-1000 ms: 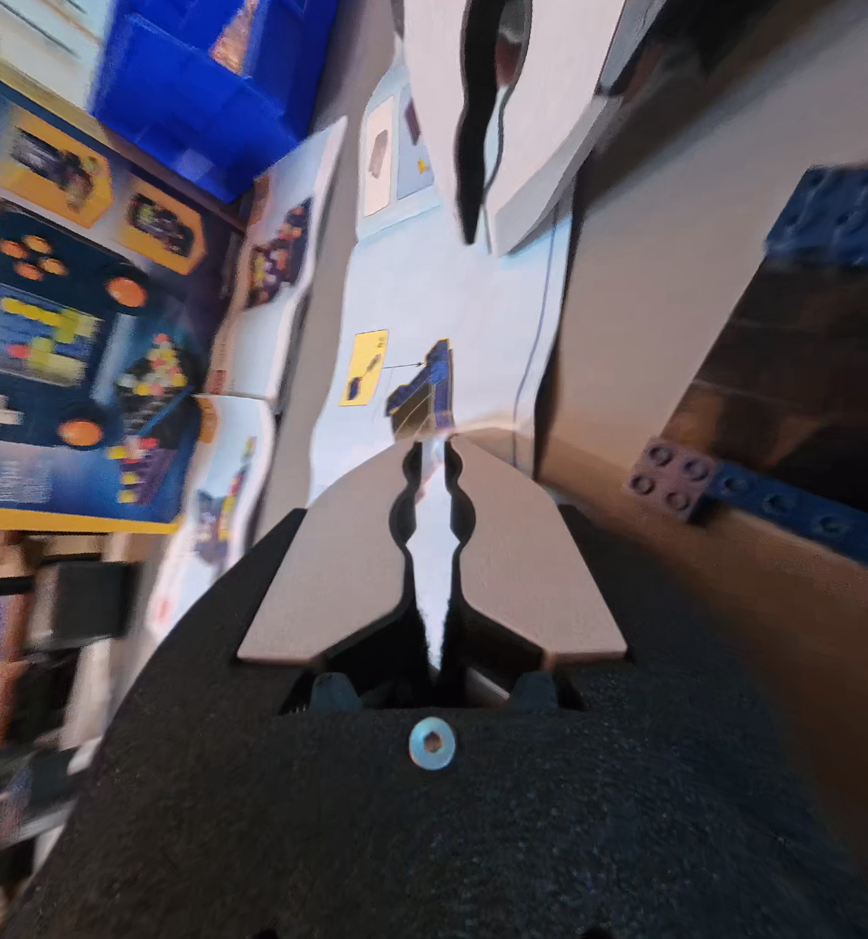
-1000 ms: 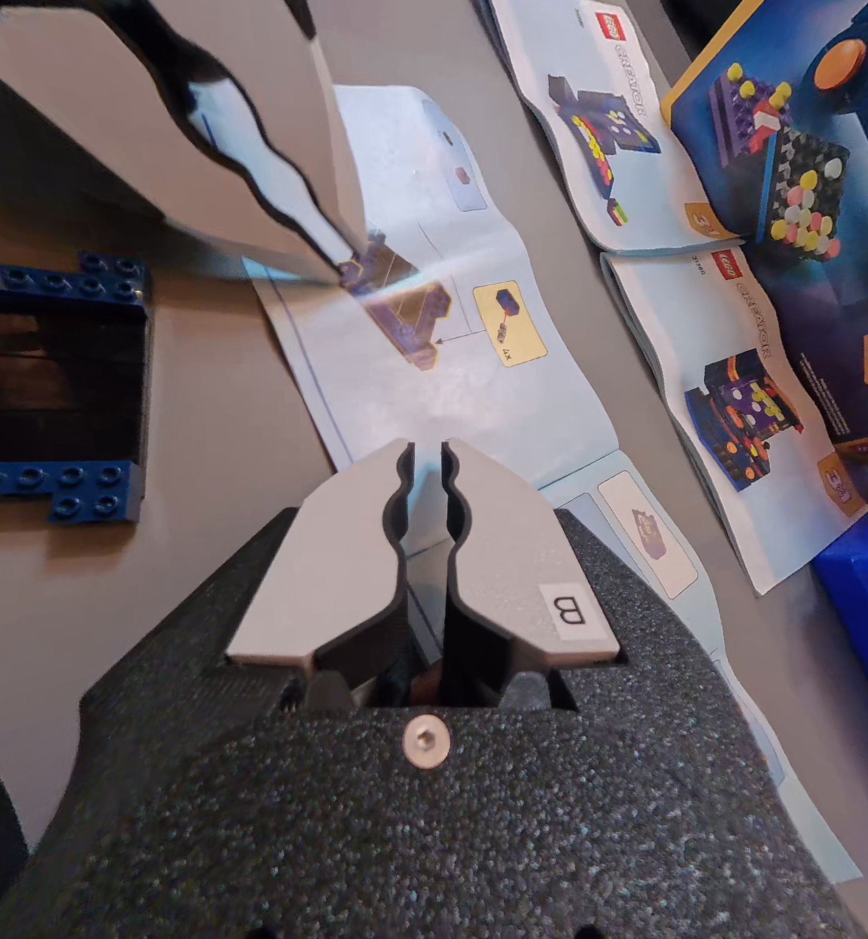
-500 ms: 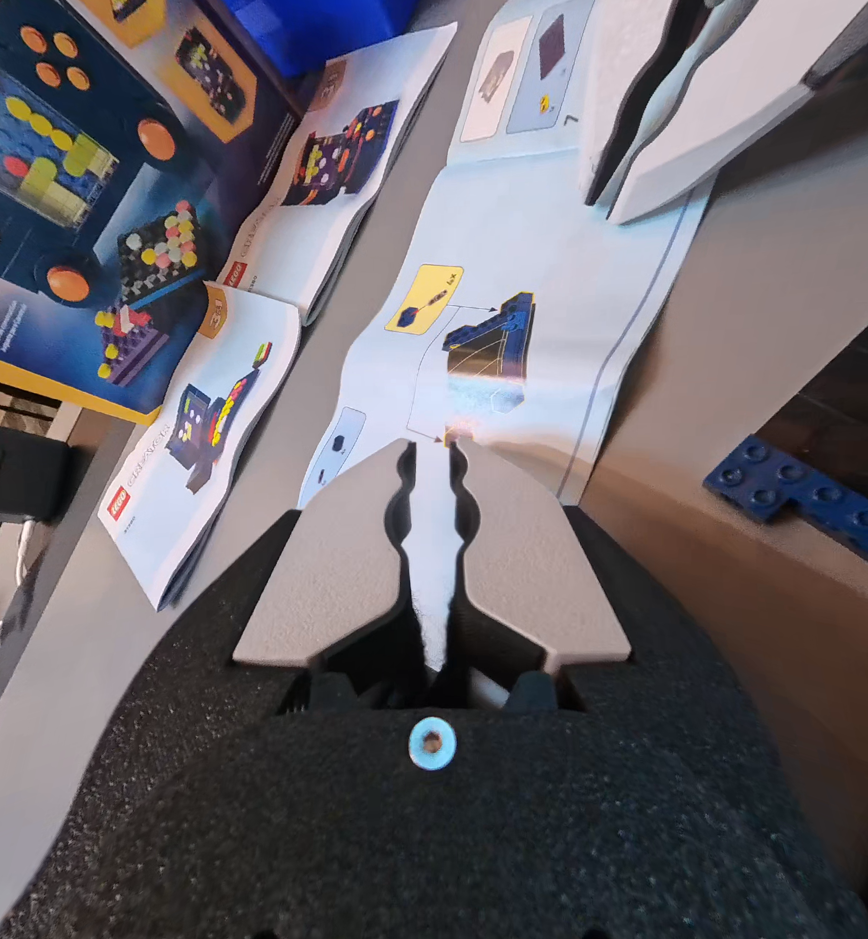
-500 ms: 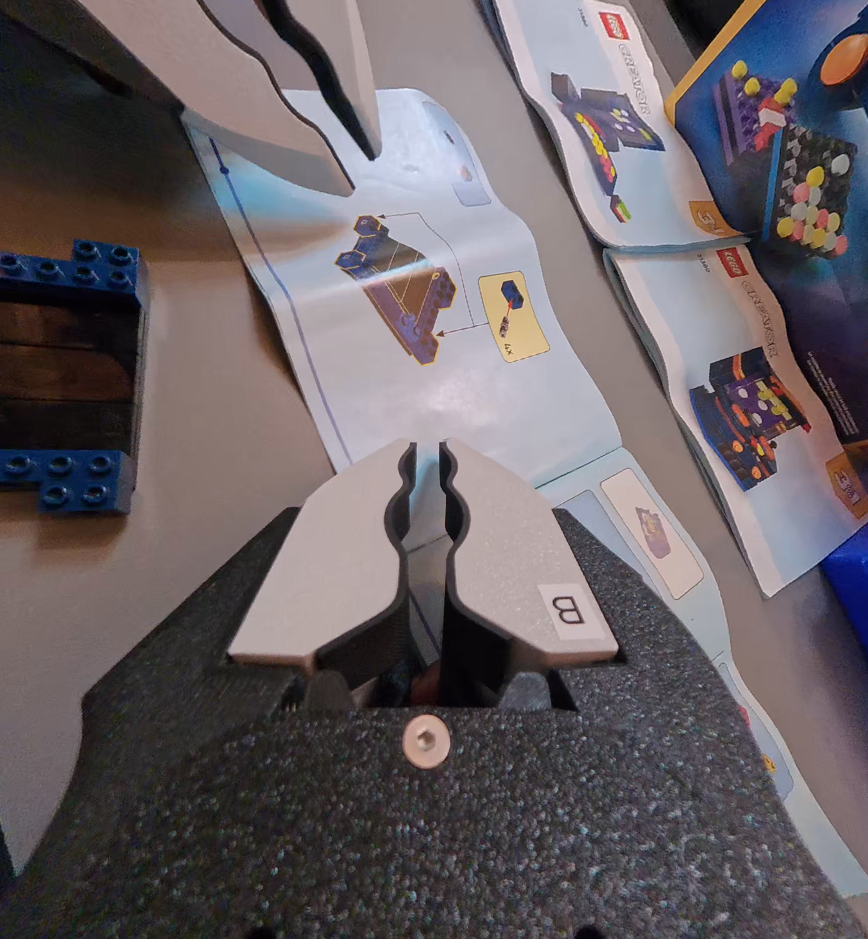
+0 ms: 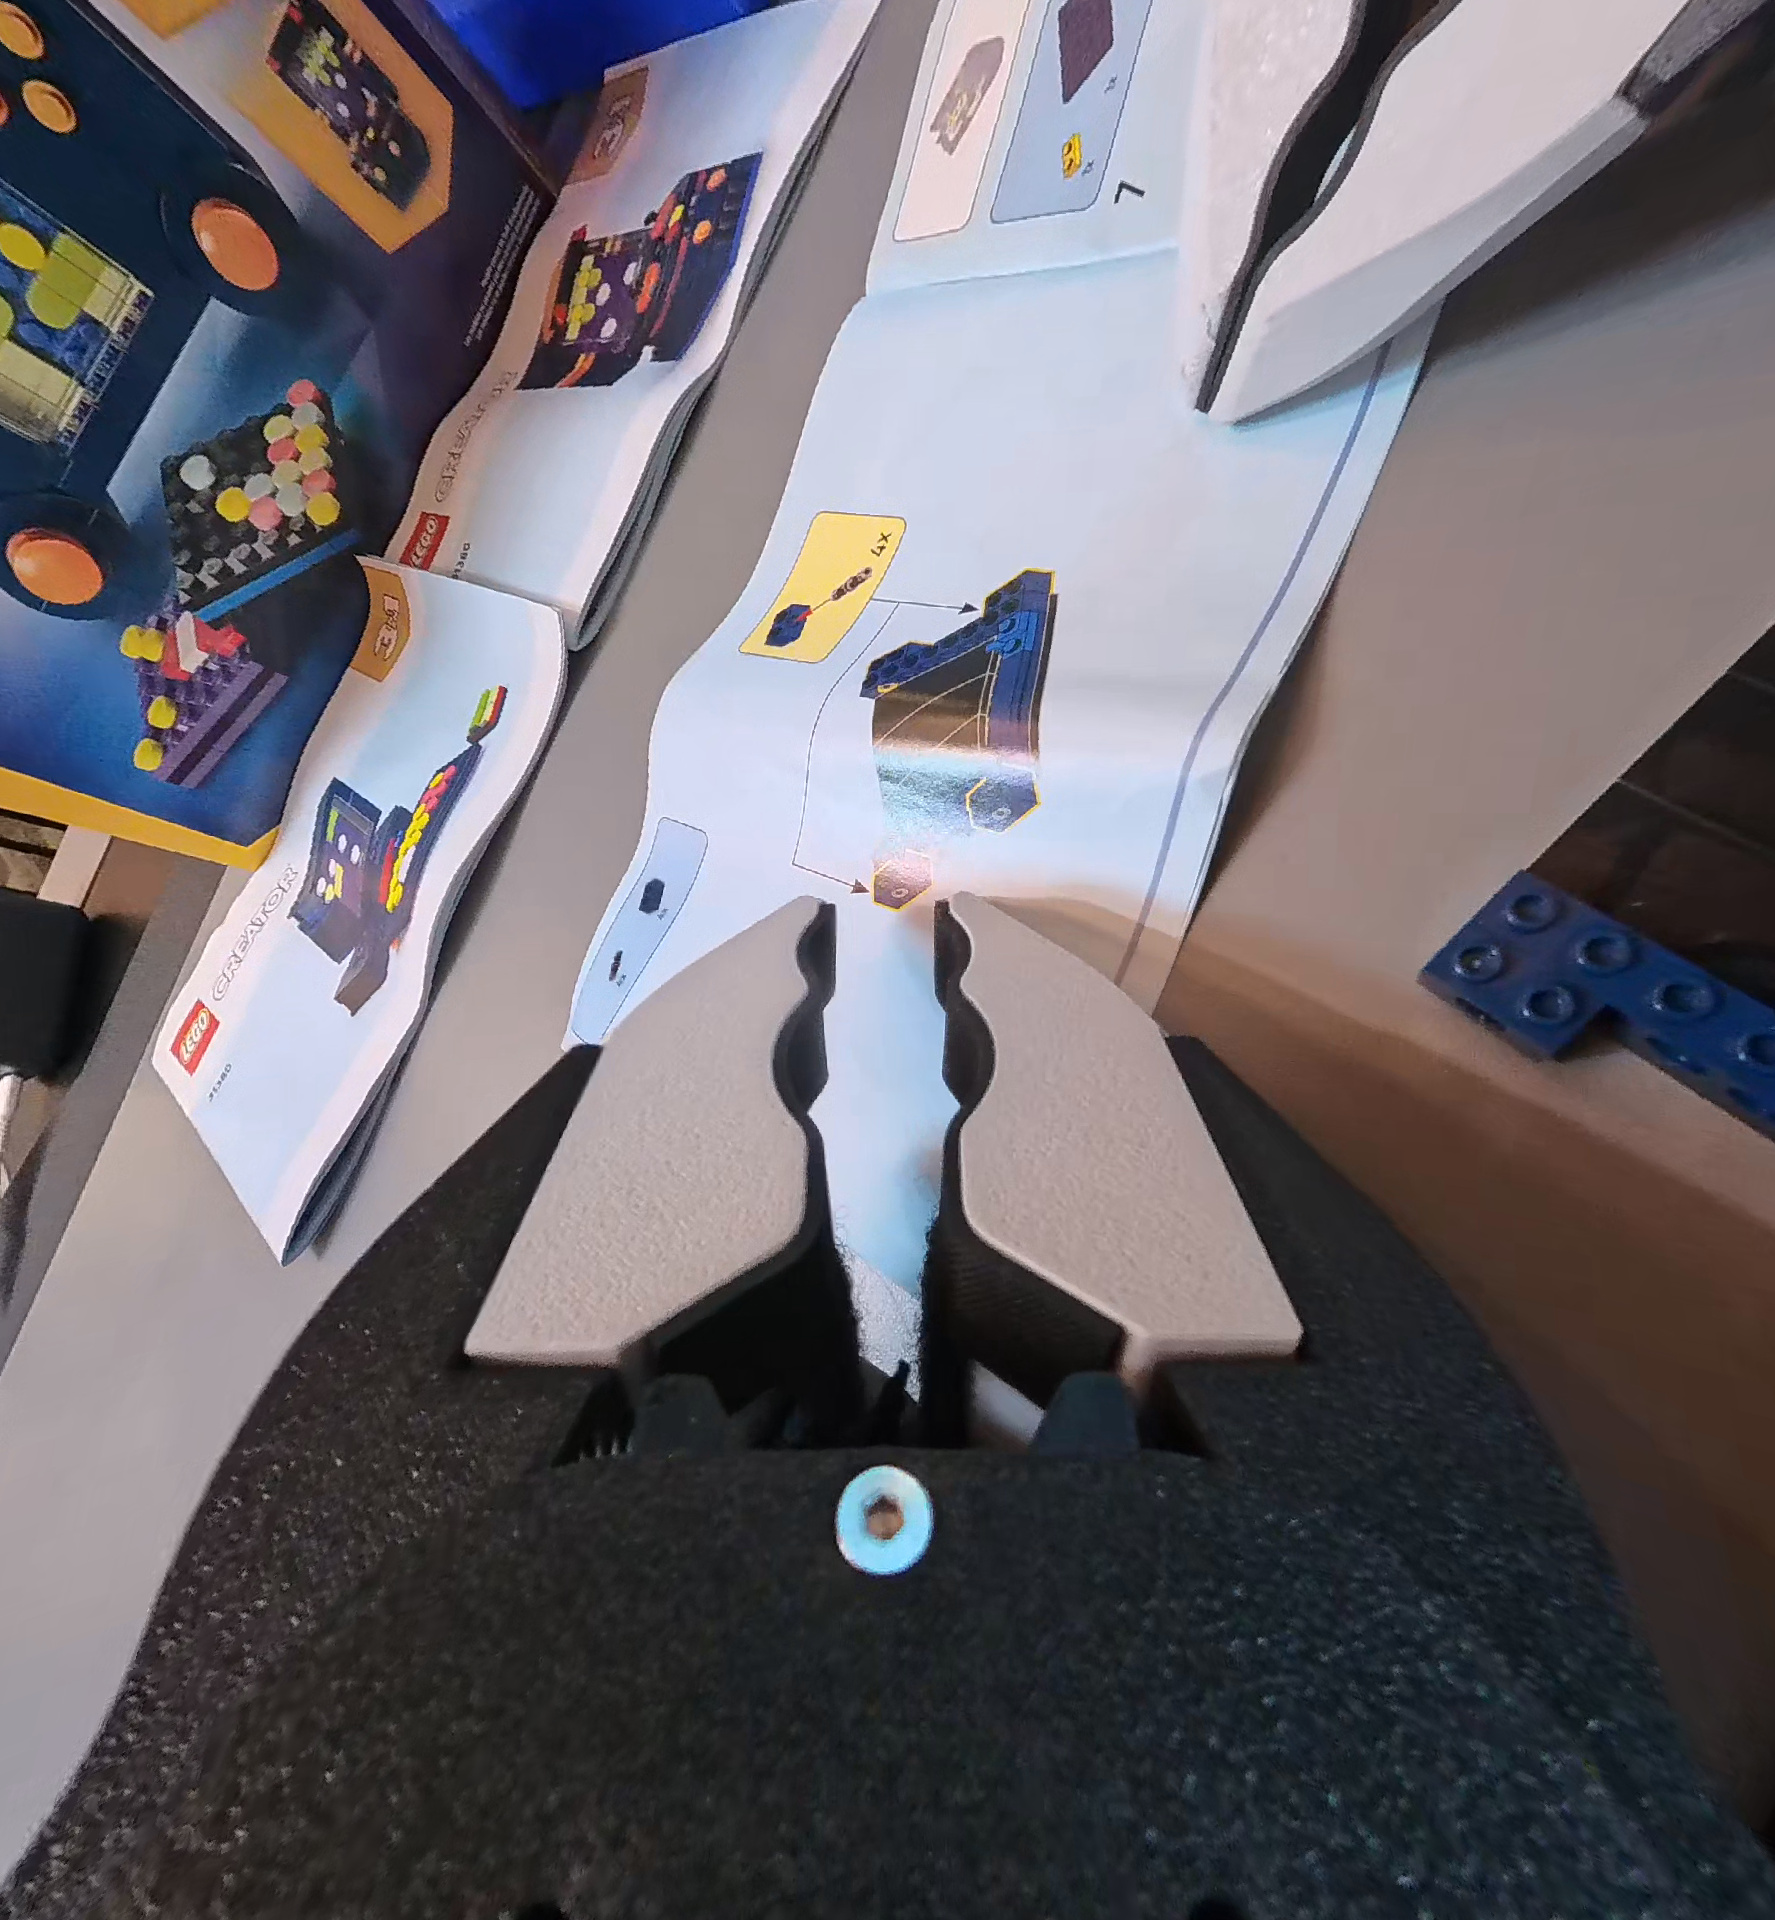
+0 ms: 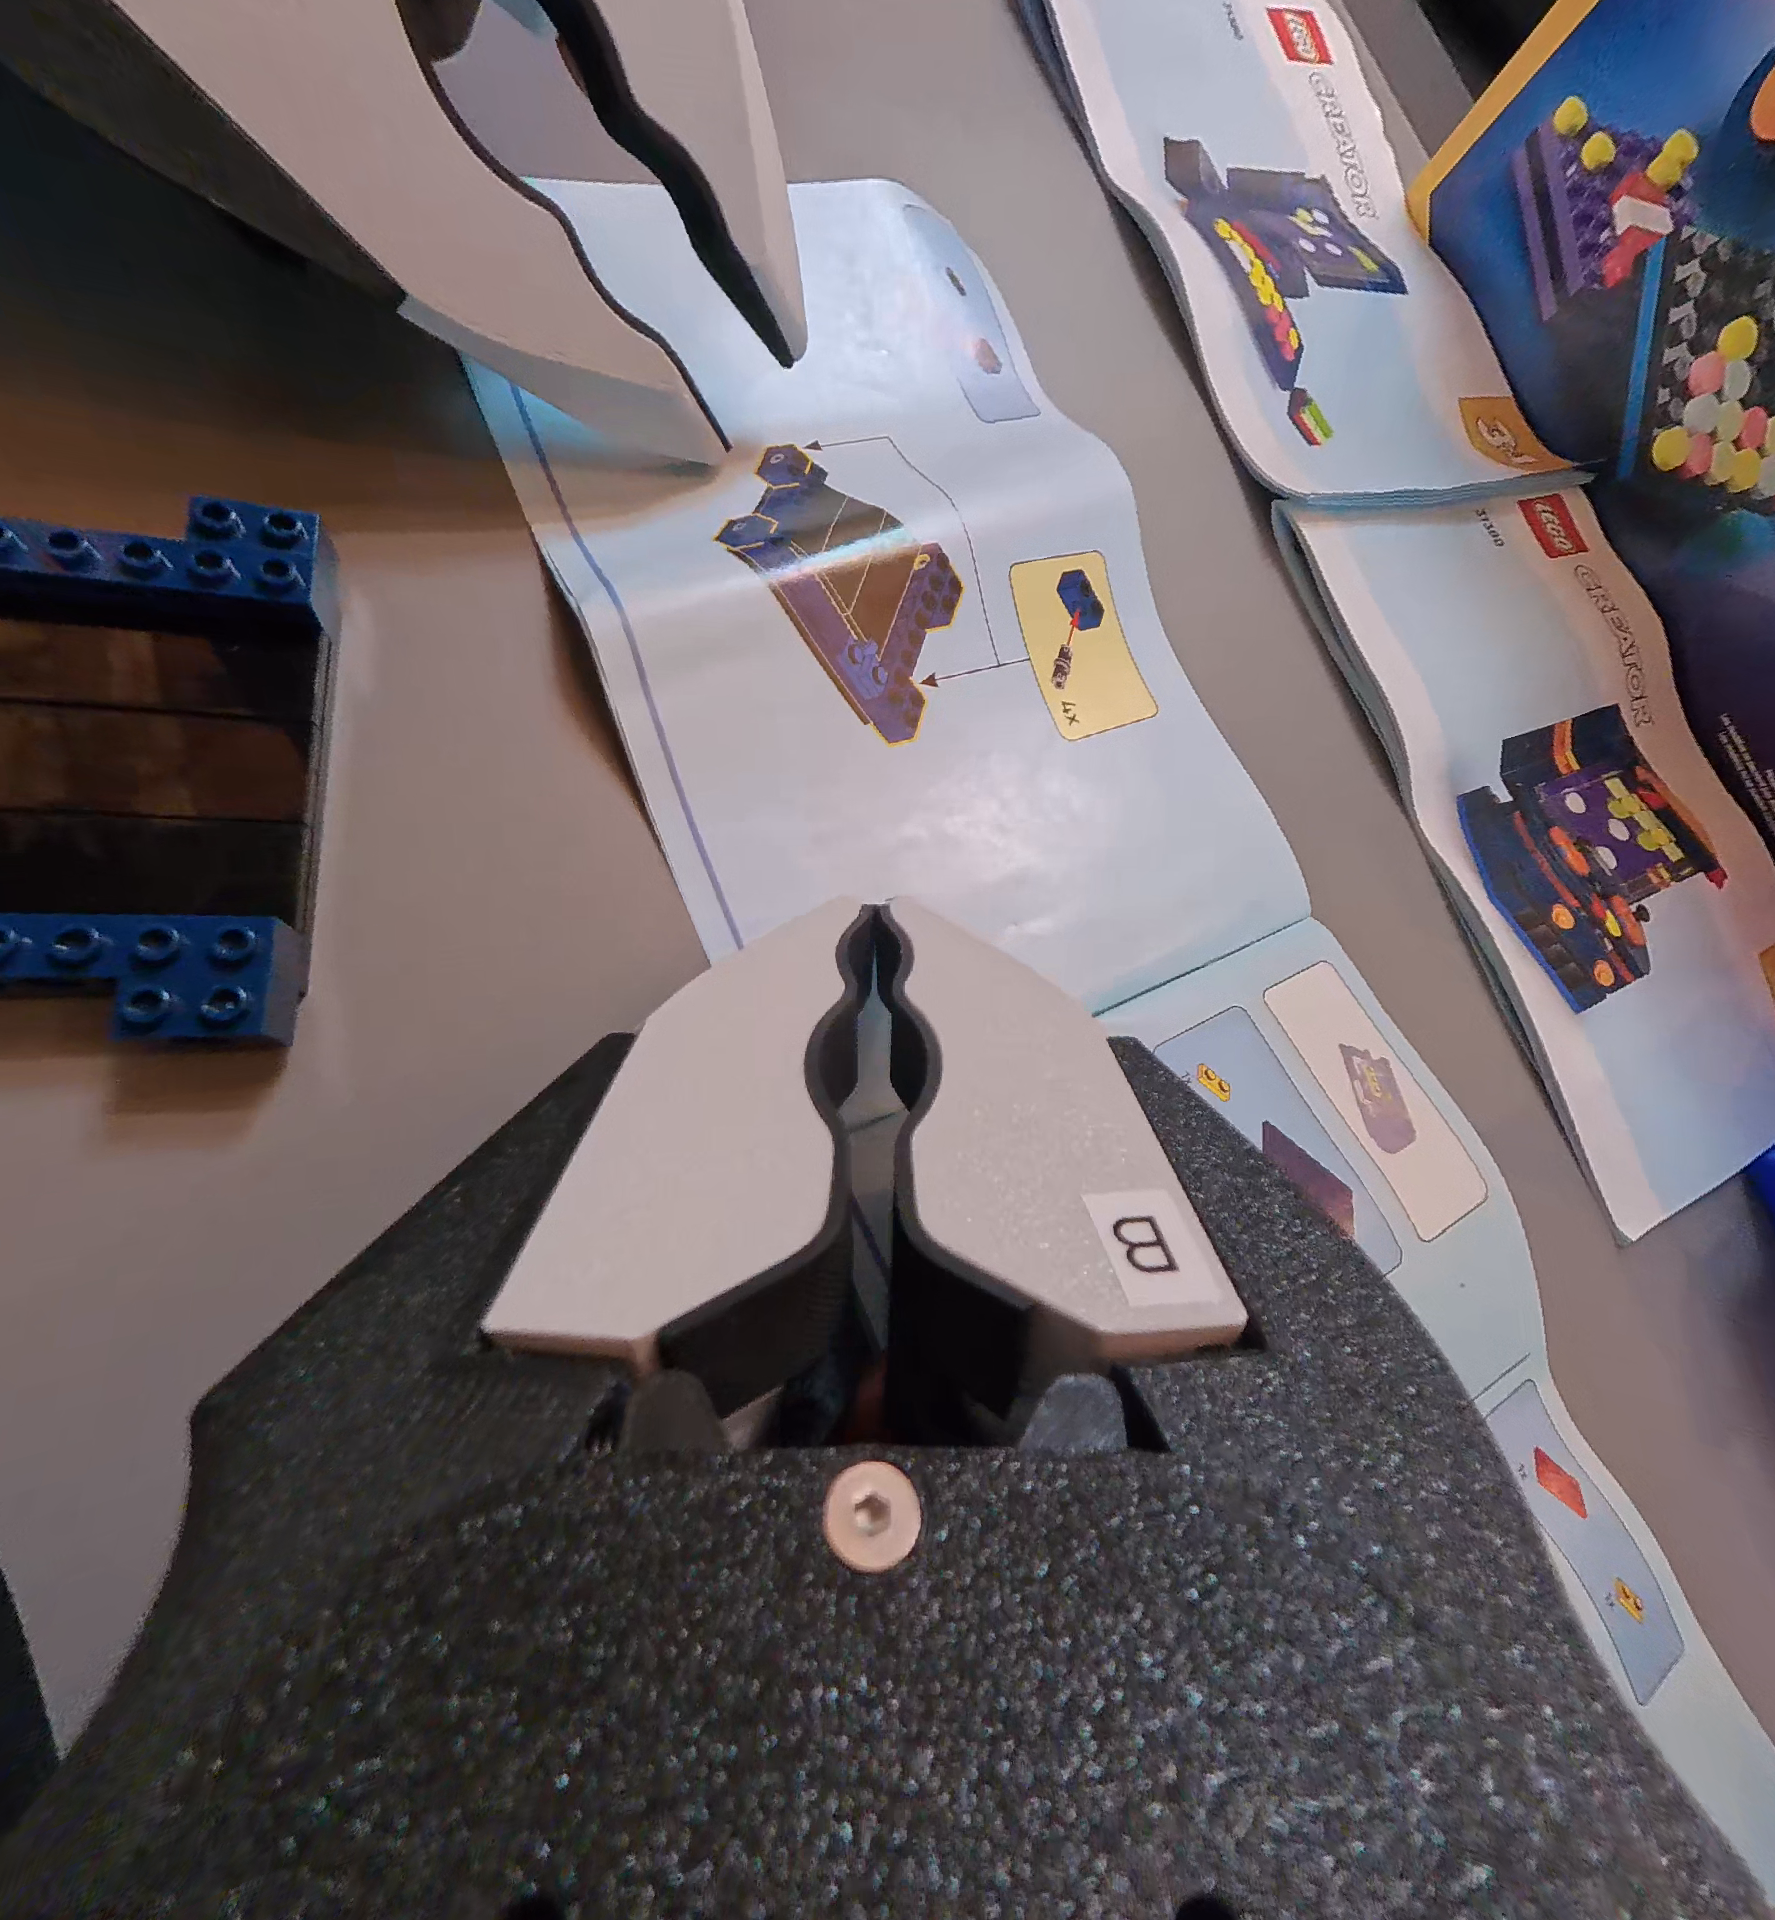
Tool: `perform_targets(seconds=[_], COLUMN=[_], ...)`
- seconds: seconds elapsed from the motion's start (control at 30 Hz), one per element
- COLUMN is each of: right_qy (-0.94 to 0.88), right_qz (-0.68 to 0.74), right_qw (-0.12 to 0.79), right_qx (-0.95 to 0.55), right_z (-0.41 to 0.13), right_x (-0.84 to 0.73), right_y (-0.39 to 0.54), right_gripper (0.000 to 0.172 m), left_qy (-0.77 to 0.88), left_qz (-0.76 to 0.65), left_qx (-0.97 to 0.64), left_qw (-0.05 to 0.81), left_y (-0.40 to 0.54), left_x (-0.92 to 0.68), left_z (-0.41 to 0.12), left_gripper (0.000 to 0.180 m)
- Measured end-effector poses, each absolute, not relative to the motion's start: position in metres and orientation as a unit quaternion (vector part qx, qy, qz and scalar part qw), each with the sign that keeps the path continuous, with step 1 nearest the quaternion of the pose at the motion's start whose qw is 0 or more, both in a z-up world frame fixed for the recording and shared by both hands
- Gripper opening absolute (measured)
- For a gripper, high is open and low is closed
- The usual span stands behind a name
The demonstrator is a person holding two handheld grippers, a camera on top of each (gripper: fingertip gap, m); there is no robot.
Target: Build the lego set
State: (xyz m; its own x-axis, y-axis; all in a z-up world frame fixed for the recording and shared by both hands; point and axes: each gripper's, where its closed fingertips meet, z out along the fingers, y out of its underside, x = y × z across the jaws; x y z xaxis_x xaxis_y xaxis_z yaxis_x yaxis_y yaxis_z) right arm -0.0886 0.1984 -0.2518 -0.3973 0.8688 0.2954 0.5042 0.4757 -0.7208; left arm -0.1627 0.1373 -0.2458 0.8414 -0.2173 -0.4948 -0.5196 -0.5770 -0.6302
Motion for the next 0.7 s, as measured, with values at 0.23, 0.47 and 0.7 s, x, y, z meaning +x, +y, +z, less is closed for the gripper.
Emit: perform_targets(seconds=[0.23,0.47,0.7], right_qy=[-0.790,-0.790,-0.789], right_qz=[0.273,0.274,0.268], right_qw=[0.333,0.332,0.339], right_qx=[-0.436,-0.437,-0.436], right_z=[-0.252,-0.252,-0.252], right_x=[-0.088,-0.089,-0.091], right_y=[0.198,0.198,0.197], right_gripper=[0.000,0.000,0.000], left_qy=[0.216,0.205,0.210], left_qz=[0.193,0.161,0.070], left_qx=[-0.867,-0.863,-0.830], left_qw=[0.406,0.433,0.512], left_y=[0.137,0.141,0.148], left_x=[-0.163,-0.156,-0.127], left_z=[-0.246,-0.242,-0.221], left_gripper=[0.018,0.018,0.015])
